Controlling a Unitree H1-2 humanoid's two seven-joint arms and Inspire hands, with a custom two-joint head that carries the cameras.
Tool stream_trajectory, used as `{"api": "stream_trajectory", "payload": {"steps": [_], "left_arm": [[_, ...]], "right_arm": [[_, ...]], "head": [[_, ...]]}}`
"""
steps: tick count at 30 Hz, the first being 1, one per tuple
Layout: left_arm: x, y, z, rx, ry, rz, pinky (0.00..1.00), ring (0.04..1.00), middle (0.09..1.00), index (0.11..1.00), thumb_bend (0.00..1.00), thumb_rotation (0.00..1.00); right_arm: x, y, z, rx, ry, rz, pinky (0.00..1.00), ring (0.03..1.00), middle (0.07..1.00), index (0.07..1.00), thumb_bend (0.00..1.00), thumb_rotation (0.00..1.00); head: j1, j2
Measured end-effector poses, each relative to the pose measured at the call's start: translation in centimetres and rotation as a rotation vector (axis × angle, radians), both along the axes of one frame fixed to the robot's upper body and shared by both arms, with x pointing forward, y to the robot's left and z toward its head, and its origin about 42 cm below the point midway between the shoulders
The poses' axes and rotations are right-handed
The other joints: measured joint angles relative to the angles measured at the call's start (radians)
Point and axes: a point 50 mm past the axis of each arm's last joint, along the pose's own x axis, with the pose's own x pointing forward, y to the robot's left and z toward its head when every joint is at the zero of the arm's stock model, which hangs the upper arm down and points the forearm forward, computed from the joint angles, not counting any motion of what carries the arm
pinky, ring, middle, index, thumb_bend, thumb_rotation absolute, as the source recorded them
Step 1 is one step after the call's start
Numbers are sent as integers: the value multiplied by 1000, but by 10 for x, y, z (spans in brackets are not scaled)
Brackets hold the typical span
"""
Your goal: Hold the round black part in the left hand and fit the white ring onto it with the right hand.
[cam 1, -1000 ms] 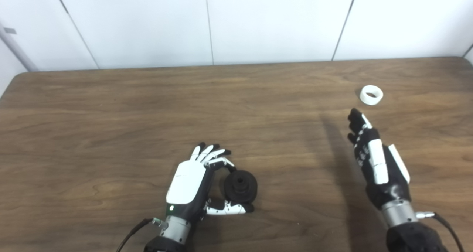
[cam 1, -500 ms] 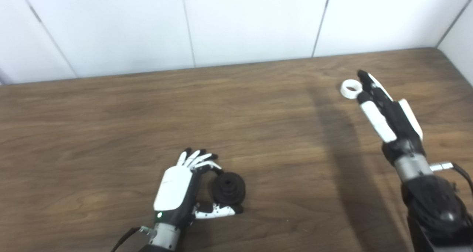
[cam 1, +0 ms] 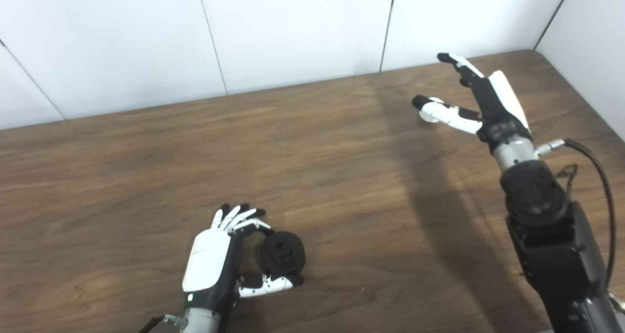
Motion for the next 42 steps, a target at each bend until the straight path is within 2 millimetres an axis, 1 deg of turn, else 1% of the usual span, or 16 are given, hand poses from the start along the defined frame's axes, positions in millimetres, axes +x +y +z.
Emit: {"api": "stream_trajectory", "payload": {"steps": [2,4,6,9,15,19,22,28,31,42], "left_arm": [[0,2,0,1,-1,0,997,906,812,489,514,53],[0,3,0,5,-2,0,994,906,810,489,514,53],[0,5,0,7,-4,-2,993,906,810,489,514,53],[0,8,0,6,-5,-3,997,906,811,489,514,52],[1,14,0,-4,-3,2,1000,906,809,489,515,51],[1,15,0,-7,-1,2,1000,908,812,489,514,52],[1,15,0,-6,0,0,1000,907,812,489,515,53],[1,15,0,-6,-1,0,998,903,810,489,515,52],[1,15,1,-7,-2,0,999,903,810,489,515,52],[1,15,1,-4,0,0,1000,909,814,489,514,53]], "right_arm": [[10,-5,0,-37,19,-18,936,996,946,850,693,448],[21,-11,-1,-80,43,-40,919,999,950,846,717,442],[31,-17,-2,-137,83,-55,930,1000,958,843,739,436],[42,-24,-2,-188,113,-84,959,1000,964,841,772,394],[59,-35,-2,-244,183,-110,952,1000,984,843,798,361],[70,-40,-4,-264,250,-113,945,1000,988,829,846,337],[77,-45,-6,-287,292,-122,953,1000,988,804,864,309],[89,-46,-4,-324,331,-134,980,1000,992,765,870,293],[94,-46,-7,-336,362,-134,973,1000,991,753,872,300],[111,-30,-14,-367,408,-122,955,1000,980,735,860,295]], "head": [[-9,-2],[-21,-2],[-43,-6],[-57,-8],[-63,-8],[-63,-8],[-60,-6],[-57,-5],[-55,-5],[-48,3]]}}
